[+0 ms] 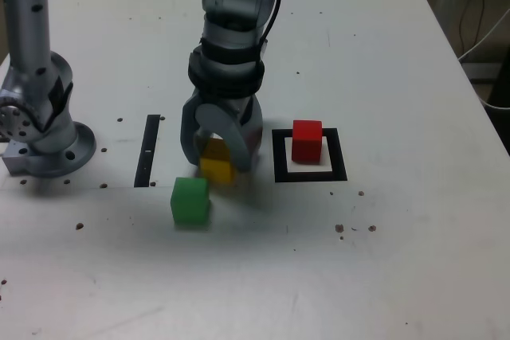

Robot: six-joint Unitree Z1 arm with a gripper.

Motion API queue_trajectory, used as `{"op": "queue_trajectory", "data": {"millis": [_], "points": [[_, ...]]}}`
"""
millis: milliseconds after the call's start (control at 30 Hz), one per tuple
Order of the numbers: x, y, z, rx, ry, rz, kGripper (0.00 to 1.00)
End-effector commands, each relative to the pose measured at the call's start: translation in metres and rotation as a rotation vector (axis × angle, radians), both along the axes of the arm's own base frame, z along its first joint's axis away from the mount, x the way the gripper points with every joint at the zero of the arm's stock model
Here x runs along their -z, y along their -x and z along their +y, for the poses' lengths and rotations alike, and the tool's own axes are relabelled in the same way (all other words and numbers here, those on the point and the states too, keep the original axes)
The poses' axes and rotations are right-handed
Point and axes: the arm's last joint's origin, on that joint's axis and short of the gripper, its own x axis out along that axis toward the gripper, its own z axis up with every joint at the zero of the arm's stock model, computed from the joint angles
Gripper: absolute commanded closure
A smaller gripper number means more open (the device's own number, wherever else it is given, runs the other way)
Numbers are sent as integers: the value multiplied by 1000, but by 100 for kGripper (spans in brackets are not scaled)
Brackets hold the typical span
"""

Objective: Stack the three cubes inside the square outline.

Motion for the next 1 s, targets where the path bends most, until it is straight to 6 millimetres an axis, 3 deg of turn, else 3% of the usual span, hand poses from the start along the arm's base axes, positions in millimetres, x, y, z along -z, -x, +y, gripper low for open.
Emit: {"op": "queue_trajectory", "data": {"millis": [0, 100, 333, 633, 800, 967], "points": [[0, -1, 1, 0, -2, -3, 77], [-2, -1, 2, 2, -5, -11, 82], [-12, -1, 3, 9, -25, -30, 83], [-44, -11, 3, 7, -37, -19, 83], [-69, -34, 1, -26, -40, -48, 83], [-81, -66, -1, -58, -58, -70, 83]]}}
